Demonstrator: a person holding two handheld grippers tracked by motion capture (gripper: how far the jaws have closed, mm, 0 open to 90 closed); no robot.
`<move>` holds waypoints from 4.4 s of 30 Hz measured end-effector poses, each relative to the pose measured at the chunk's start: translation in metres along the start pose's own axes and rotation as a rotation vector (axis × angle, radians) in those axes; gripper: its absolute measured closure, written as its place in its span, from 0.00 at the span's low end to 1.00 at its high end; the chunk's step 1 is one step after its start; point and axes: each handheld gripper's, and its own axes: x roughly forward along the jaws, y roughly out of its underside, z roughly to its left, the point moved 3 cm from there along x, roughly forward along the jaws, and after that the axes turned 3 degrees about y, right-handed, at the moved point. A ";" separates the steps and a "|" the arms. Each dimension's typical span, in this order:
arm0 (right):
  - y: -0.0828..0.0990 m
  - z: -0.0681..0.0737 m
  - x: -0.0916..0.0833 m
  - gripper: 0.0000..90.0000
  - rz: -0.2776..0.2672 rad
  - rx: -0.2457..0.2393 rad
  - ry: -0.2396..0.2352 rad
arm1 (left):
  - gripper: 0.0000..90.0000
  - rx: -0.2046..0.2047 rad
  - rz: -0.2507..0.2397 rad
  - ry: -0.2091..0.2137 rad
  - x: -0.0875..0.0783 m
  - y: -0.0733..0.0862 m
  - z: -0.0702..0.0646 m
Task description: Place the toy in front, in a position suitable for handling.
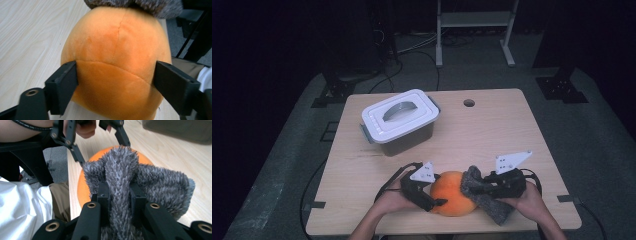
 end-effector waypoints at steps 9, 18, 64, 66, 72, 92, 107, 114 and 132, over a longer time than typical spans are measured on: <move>0.009 -0.011 -0.007 0.83 0.008 0.035 0.000 | 0.09 -0.056 -0.016 0.029 0.006 0.006 0.008; -0.015 0.003 -0.012 0.83 -0.078 -0.023 0.051 | 0.33 -0.030 -0.058 -0.028 0.002 -0.011 -0.004; -0.019 0.010 0.005 0.83 -0.028 -0.074 0.002 | 0.10 0.050 0.013 -0.061 0.000 -0.028 -0.017; -0.016 0.007 0.004 0.83 -0.012 -0.070 0.018 | 0.10 0.037 0.016 -0.045 0.001 -0.026 -0.014; -0.015 0.005 0.000 0.83 -0.006 -0.058 0.016 | 0.33 0.058 0.003 -0.077 -0.001 -0.029 -0.019; -0.031 0.025 -0.007 0.83 0.005 -0.137 0.052 | 0.27 0.056 -0.036 -0.097 0.007 -0.044 -0.030; -0.016 0.003 -0.011 0.83 -0.066 -0.023 0.069 | 0.20 0.059 -0.046 -0.074 0.003 -0.042 -0.029; -0.015 0.007 -0.010 0.83 -0.040 -0.037 0.042 | 0.10 0.031 -0.035 -0.095 0.003 -0.041 -0.024; -0.032 0.022 -0.003 0.83 -0.028 -0.118 0.048 | 0.18 0.104 -0.032 -0.083 0.013 -0.038 -0.036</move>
